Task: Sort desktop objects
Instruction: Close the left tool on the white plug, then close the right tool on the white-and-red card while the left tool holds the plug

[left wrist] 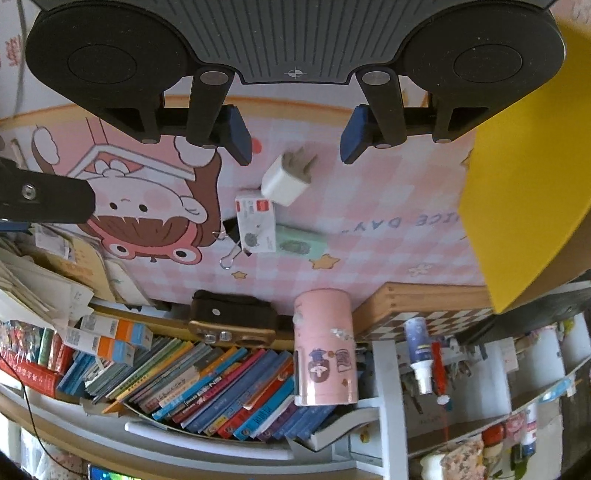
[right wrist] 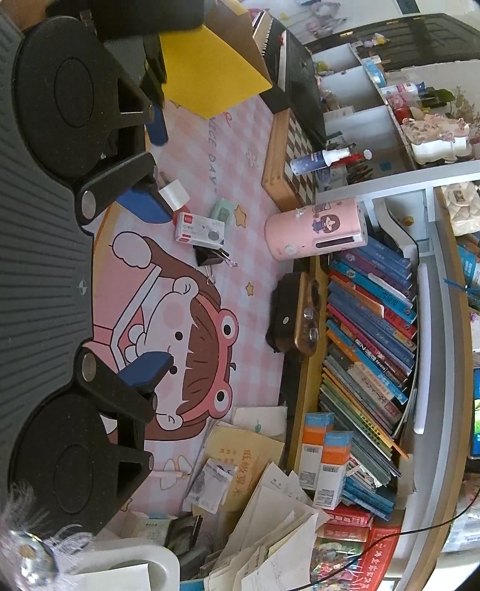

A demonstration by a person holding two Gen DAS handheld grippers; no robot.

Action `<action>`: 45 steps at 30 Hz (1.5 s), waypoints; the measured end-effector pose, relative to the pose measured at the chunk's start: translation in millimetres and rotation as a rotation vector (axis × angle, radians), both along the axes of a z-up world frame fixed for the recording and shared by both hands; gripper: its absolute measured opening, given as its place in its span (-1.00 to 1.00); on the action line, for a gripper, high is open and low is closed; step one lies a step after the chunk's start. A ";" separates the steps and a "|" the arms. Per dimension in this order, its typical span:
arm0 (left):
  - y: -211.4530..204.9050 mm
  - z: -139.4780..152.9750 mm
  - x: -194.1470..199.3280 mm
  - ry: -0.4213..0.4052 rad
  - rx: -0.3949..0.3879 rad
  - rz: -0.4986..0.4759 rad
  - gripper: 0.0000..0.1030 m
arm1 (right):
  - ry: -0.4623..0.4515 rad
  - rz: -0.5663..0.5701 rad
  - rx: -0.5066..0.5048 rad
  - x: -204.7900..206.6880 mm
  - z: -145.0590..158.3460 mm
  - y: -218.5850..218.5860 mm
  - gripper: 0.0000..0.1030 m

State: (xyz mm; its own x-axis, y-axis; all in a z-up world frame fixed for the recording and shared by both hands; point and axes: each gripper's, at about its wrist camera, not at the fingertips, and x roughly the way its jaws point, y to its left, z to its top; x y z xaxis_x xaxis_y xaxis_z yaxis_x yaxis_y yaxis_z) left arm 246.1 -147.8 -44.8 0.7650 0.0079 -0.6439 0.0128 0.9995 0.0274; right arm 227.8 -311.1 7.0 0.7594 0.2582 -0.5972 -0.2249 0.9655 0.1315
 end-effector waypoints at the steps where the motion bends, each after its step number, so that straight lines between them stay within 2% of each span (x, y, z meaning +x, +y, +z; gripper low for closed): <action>1: -1.5 -2.4 5.1 0.001 0.005 -0.002 0.00 | 0.001 0.000 0.000 1.7 -0.1 -0.3 0.47; 8: -6.1 -19.8 37.4 0.017 0.022 0.008 0.00 | 0.002 -0.004 -0.005 11.3 -0.9 -3.3 0.47; 12: -4.8 -23.5 43.6 0.015 0.000 -0.004 -0.32 | 0.009 0.005 -0.010 17.4 -3.4 -3.2 0.47; 15: -5.3 -22.9 40.7 0.012 0.008 -0.024 -0.33 | 0.015 0.015 -0.007 22.3 -6.0 -1.5 0.47; 22: 17.5 1.2 -4.0 -0.010 -0.030 -0.001 -0.33 | 0.023 0.042 0.010 38.2 -14.1 8.6 0.47; 29: 38.7 20.5 -61.8 0.004 -0.058 0.047 -0.33 | 0.049 0.094 0.006 68.8 -34.7 33.9 0.35; 36: 49.3 32.5 -86.9 0.003 -0.079 0.107 -0.33 | 0.101 0.112 -0.007 106.5 -58.9 62.2 0.32; 41: 51.5 39.8 -94.3 -0.013 -0.075 0.114 -0.33 | 0.116 0.116 -0.008 123.3 -72.0 77.9 0.32; 42: 51.6 40.7 -95.4 -0.014 -0.075 0.114 -0.33 | 0.115 0.113 -0.011 125.5 -72.9 80.3 0.29; 44: 51.4 42.6 -98.2 -0.019 -0.078 0.114 -0.33 | 0.112 0.109 -0.025 127.3 -73.9 84.8 -0.06; 45: 50.7 43.7 -100.2 -0.022 -0.080 0.113 -0.33 | 0.114 0.104 -0.036 127.7 -74.5 86.7 -0.09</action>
